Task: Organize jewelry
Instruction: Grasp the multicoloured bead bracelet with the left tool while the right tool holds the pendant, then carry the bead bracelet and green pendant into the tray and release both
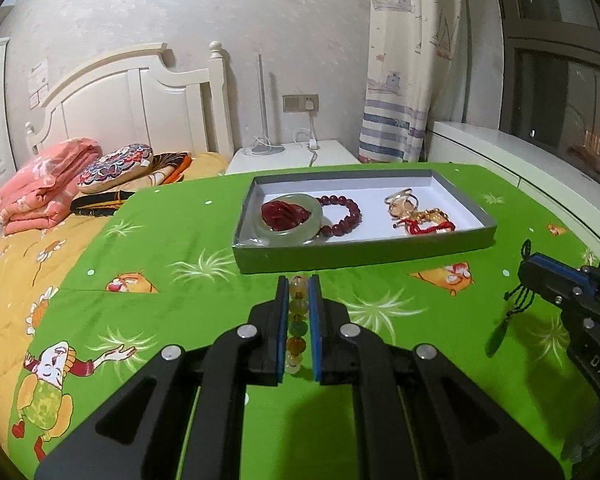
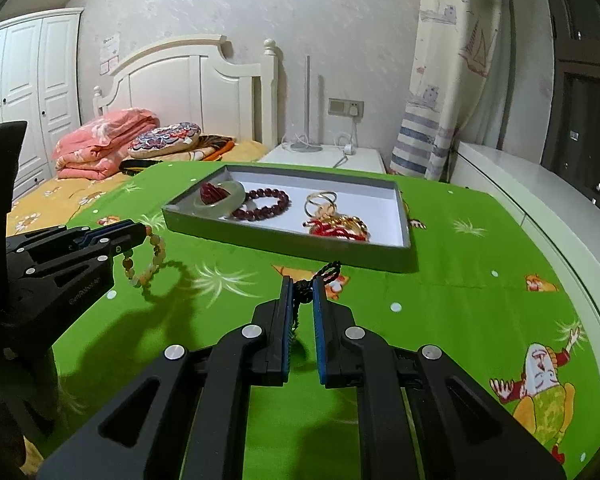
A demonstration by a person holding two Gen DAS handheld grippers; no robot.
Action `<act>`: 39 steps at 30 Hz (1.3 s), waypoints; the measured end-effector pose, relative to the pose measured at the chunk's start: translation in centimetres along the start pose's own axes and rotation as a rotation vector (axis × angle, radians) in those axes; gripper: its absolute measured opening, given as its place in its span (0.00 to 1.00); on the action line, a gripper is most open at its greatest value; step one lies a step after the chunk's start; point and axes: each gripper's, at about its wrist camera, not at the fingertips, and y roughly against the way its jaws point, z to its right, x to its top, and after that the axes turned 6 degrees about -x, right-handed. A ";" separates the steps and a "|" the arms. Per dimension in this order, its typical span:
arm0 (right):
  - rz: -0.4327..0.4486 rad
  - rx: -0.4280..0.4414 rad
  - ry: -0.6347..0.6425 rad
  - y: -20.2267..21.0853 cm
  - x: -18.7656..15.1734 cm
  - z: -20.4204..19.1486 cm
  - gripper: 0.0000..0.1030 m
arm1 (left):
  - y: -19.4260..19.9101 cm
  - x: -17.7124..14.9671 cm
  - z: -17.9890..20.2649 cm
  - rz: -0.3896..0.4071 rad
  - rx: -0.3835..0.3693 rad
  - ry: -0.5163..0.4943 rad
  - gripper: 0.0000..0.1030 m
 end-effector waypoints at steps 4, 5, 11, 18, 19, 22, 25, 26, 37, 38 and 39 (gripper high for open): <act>0.010 -0.002 0.004 -0.6 0.3 -0.2 0.10 | -0.3 0.2 0.0 0.003 0.002 0.003 0.09; 0.012 -0.002 0.005 -0.8 0.4 -0.3 0.10 | -0.3 0.2 0.0 0.007 0.005 0.005 0.09; 0.024 -0.005 0.004 -1.9 1.2 -0.3 0.10 | -1.1 0.8 -0.3 0.011 0.015 0.020 0.09; 0.006 -0.009 0.031 -3.8 2.3 -0.8 0.10 | -2.0 1.7 -0.2 -0.001 0.047 0.007 0.09; 0.003 -0.010 0.034 -4.2 2.5 -0.8 0.10 | -2.3 1.9 -0.2 -0.004 0.047 0.008 0.09; -0.002 -0.013 0.030 -5.1 3.3 -0.7 0.10 | -3.3 2.7 -0.1 -0.008 0.051 0.007 0.09; -0.002 -0.022 0.021 -6.3 4.1 -0.6 0.10 | -4.6 3.8 -0.1 -0.009 0.045 0.021 0.09; -0.002 -0.026 0.021 -6.7 4.3 -0.5 0.10 | -5.0 4.3 -0.1 -0.005 0.045 0.023 0.09; 0.008 -0.045 0.007 -9.7 7.5 0.0 0.10 | -8.0 8.7 0.7 0.033 0.035 0.006 0.09; 0.010 -0.045 0.005 -9.8 7.7 0.1 0.10 | -8.1 9.1 0.7 0.038 0.034 0.008 0.09; 0.014 -0.046 0.002 -9.9 8.1 0.1 0.10 | -8.1 9.4 0.7 0.041 0.033 0.008 0.09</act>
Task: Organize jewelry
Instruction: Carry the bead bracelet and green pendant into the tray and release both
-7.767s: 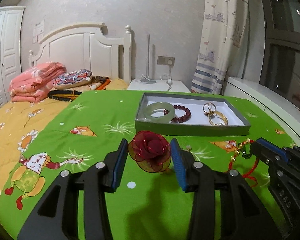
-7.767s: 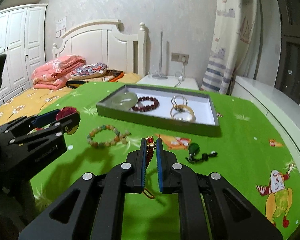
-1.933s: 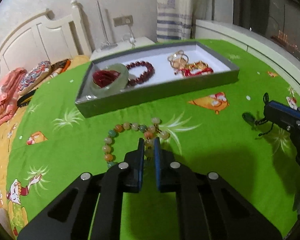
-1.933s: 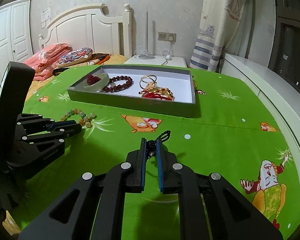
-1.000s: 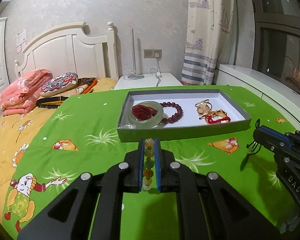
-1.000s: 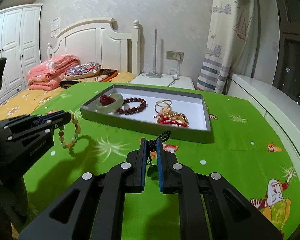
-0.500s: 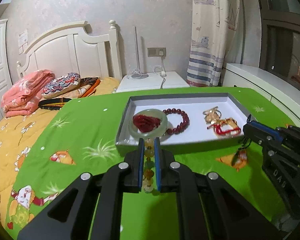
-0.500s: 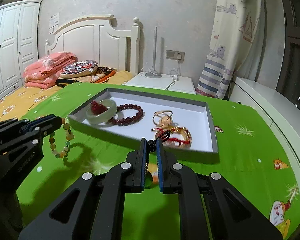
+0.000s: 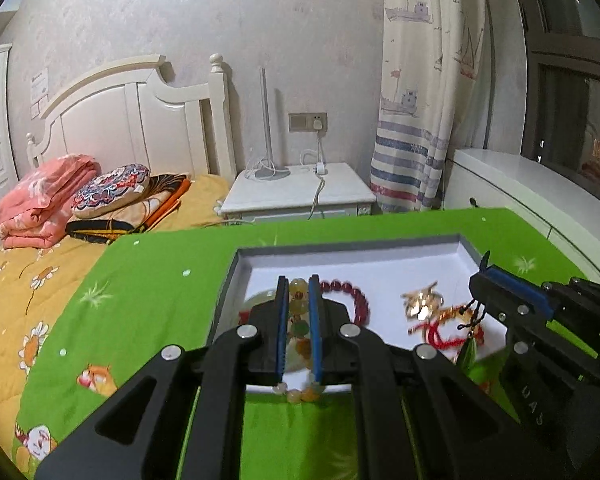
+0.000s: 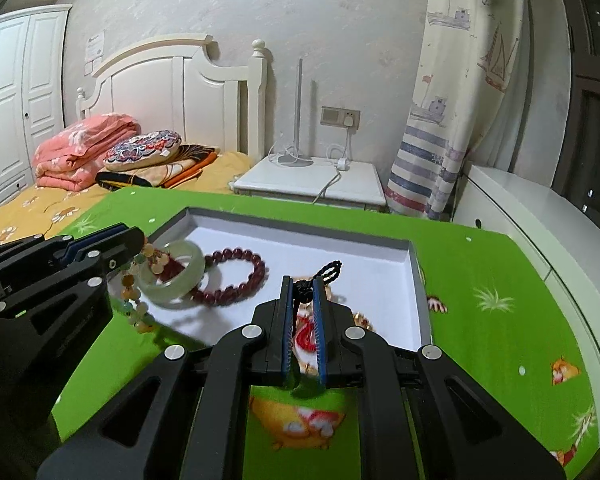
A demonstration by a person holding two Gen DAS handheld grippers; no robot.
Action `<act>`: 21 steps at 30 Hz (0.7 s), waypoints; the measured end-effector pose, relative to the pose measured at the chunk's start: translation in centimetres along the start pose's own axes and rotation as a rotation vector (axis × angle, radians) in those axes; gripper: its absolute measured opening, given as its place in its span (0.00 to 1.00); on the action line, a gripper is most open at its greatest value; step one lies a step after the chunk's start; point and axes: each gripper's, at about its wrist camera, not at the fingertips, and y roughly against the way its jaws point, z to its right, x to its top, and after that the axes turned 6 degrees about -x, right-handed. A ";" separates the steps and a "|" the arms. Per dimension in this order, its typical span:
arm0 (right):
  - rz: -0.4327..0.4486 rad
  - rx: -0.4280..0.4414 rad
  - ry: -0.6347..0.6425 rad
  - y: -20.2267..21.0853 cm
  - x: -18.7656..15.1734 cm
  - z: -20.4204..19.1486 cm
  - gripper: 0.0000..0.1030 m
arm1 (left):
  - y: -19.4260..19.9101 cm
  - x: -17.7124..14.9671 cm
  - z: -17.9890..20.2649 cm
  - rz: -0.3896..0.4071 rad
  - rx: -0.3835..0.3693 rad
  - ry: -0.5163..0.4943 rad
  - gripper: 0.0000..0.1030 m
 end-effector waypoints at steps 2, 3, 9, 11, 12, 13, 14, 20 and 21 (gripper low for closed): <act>0.007 -0.001 -0.001 -0.1 0.6 0.2 0.10 | -0.1 0.7 0.0 0.009 -0.005 0.003 0.09; 0.013 -0.002 -0.002 -0.2 0.9 0.3 0.10 | -0.1 1.1 -0.1 0.013 -0.007 0.004 0.09; 0.044 -0.005 0.004 -0.4 3.1 0.5 0.10 | -0.8 2.9 -0.3 0.022 -0.010 0.002 0.09; 0.043 -0.006 0.000 -0.7 3.6 0.6 0.10 | -1.3 3.0 -0.3 0.016 -0.007 0.002 0.09; 0.040 -0.007 -0.003 -0.9 3.7 0.6 0.10 | -1.7 2.8 -0.3 0.009 -0.006 0.004 0.09; 0.033 -0.006 -0.005 -1.3 3.8 0.7 0.10 | -2.0 2.6 -0.3 0.003 -0.005 0.006 0.09; 0.022 -0.006 -0.008 -1.7 3.8 0.8 0.10 | -2.3 2.4 -0.2 -0.005 -0.005 0.008 0.09; -0.061 -0.007 -0.014 -4.4 2.5 0.9 0.11 | -4.5 0.3 -0.4 -0.056 0.008 0.010 0.10; -0.077 -0.008 -0.014 -4.8 2.1 0.8 0.11 | -4.7 0.0 -0.5 -0.059 0.016 0.014 0.10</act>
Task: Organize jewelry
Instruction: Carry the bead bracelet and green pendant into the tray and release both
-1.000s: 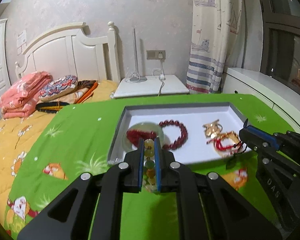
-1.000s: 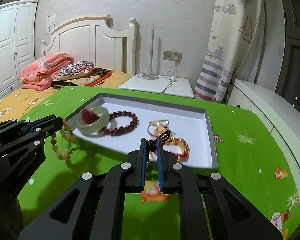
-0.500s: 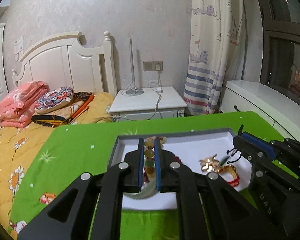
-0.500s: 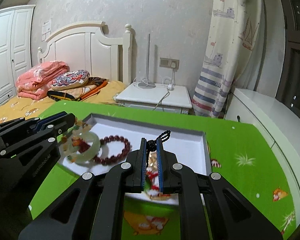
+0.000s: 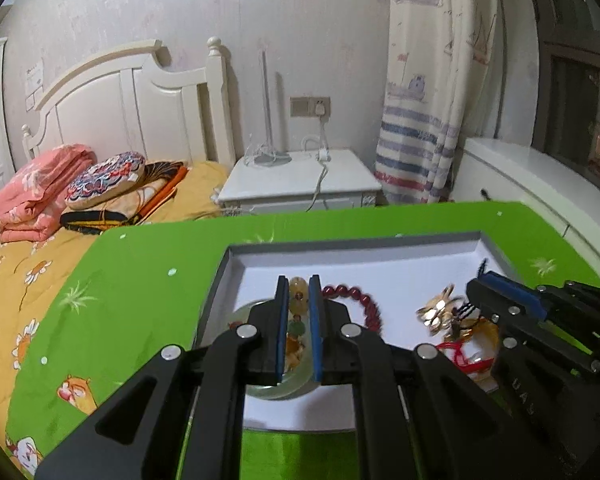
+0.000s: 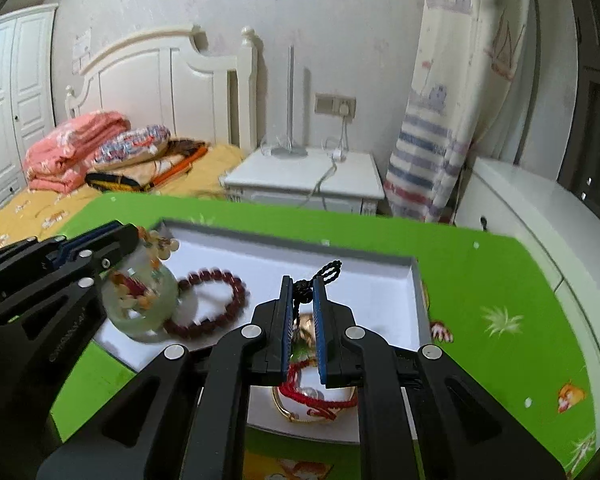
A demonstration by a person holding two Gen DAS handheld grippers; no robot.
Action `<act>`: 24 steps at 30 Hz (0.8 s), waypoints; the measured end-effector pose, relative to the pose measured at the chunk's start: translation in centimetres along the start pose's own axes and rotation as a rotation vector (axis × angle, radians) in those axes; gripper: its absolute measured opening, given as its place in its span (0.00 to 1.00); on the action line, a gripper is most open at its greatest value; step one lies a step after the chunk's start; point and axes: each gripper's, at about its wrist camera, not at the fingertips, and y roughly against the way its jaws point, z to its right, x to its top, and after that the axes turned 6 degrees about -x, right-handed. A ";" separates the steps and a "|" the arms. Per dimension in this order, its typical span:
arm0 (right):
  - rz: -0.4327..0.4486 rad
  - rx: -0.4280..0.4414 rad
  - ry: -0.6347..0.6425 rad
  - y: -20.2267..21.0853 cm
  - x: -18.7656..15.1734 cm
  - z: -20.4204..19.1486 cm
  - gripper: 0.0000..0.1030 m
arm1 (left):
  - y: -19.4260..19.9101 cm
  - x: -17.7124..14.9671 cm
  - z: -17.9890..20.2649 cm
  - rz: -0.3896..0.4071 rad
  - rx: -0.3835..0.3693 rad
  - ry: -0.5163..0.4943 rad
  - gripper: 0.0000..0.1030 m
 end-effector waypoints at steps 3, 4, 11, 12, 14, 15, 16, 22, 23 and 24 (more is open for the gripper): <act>-0.050 -0.003 -0.013 -1.4 -0.9 0.1 0.16 | -0.7 -0.5 -0.4 -0.013 0.003 0.009 0.20; -0.061 -0.001 -0.021 -1.7 -1.1 0.2 0.21 | -0.8 -0.6 -0.6 -0.010 0.013 0.010 0.35; -0.067 -0.003 -0.020 -2.2 -1.6 0.2 0.62 | -0.2 -0.9 -1.2 0.028 0.057 0.017 0.72; -0.067 -0.003 -0.019 -2.2 -1.6 0.1 0.62 | 0.1 -0.9 -1.2 0.036 0.060 0.016 0.73; -0.068 0.002 -0.024 -1.9 -1.7 0.1 0.62 | 1.0 -0.9 -1.6 0.044 0.056 0.027 0.82; -0.067 0.008 -0.029 -1.7 -1.7 0.1 0.62 | 1.6 -1.1 -2.0 0.055 0.047 0.044 0.85; -0.066 0.012 -0.034 -1.4 -1.6 0.2 0.62 | 2.2 -1.2 -2.2 0.066 0.045 0.053 0.89; -0.040 0.009 -0.074 1.3 -2.0 0.6 0.73 | 5.8 -2.4 -2.8 0.113 0.009 0.055 0.95; -0.034 0.004 -0.072 1.7 -2.2 0.5 0.76 | 6.4 -2.7 -2.7 0.114 0.005 0.049 0.95; -0.028 -0.005 -0.068 2.1 -2.4 0.4 0.78 | 6.7 -2.9 -2.6 0.112 0.005 0.045 0.95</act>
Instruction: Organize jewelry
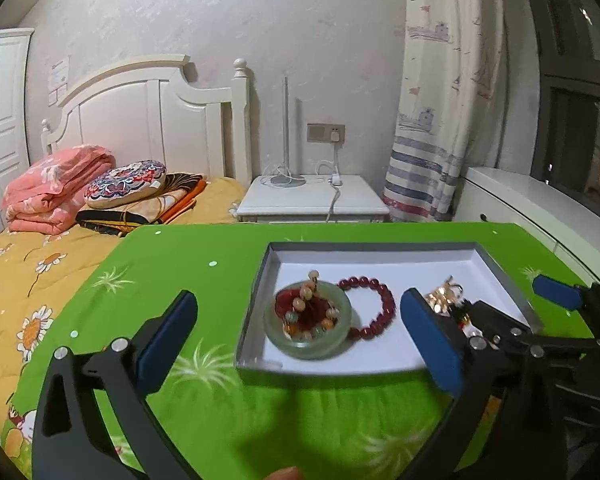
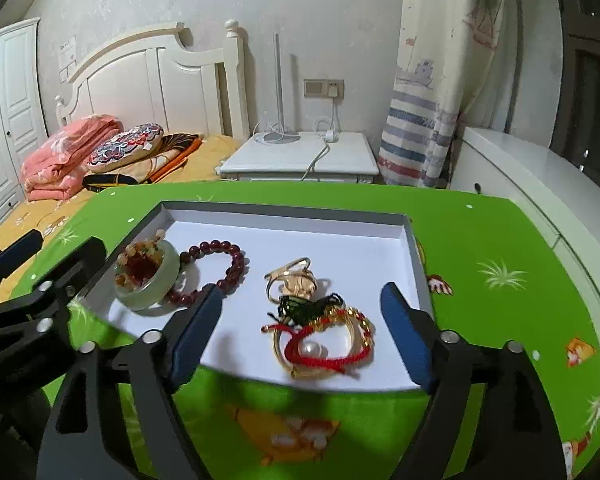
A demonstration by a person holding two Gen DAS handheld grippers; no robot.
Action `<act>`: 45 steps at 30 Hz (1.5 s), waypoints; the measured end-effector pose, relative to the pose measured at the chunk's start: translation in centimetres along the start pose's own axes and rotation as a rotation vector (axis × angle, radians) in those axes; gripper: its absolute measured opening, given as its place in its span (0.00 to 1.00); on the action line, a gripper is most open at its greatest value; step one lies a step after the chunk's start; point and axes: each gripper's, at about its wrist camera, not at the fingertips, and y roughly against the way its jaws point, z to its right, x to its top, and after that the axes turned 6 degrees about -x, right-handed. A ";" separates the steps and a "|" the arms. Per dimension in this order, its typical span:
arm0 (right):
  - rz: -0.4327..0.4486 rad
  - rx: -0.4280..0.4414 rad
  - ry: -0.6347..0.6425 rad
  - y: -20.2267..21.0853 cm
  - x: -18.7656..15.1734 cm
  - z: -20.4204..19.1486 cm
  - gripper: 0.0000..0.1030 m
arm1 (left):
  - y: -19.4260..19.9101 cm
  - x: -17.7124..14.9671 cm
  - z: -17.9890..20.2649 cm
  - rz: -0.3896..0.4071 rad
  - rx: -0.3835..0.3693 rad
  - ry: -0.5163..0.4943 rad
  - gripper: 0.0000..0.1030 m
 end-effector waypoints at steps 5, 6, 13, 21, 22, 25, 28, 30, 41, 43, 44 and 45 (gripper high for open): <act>0.032 -0.039 0.015 1.8 -1.4 -0.3 0.81 | 2.6 -1.3 0.6 0.021 -0.014 -0.018 0.95; 0.039 -0.042 0.014 2.3 -1.7 -0.3 0.81 | 2.9 -1.3 0.7 0.023 -0.017 -0.018 0.95; 0.109 -0.094 0.025 5.9 -3.2 -0.4 0.82 | 4.3 -3.0 0.4 -0.002 -0.033 0.005 0.95; 0.142 -0.093 0.022 7.6 -3.7 -0.4 0.82 | 4.4 -3.2 0.6 -0.016 -0.017 -0.016 0.95; 0.146 -0.096 0.023 7.7 -3.7 -0.4 0.82 | 4.4 -3.3 0.7 -0.017 -0.009 -0.027 0.95; 0.147 -0.094 0.017 7.8 -3.6 -0.3 0.82 | 4.5 -3.5 0.8 -0.018 -0.006 -0.034 0.95; 0.151 -0.090 0.015 8.0 -3.5 -0.2 0.82 | 4.5 -3.5 0.6 -0.021 -0.006 -0.028 0.95; 0.152 -0.089 0.018 7.9 -3.5 -0.2 0.82 | 4.5 -3.5 0.5 -0.022 -0.006 -0.025 0.95; 0.150 -0.091 0.008 7.8 -3.7 0.0 0.82 | 4.3 -3.5 -0.1 -0.028 0.003 -0.005 0.95; 0.149 -0.090 0.008 7.8 -3.7 0.1 0.82 | 4.2 -3.5 -0.1 -0.029 0.002 -0.005 0.95; 0.150 -0.091 0.008 7.8 -3.7 0.1 0.82 | 4.2 -3.5 -0.1 -0.029 0.002 -0.004 0.95; 0.149 -0.091 0.009 7.8 -3.8 0.0 0.82 | 4.2 -3.5 -0.2 -0.029 0.002 -0.003 0.95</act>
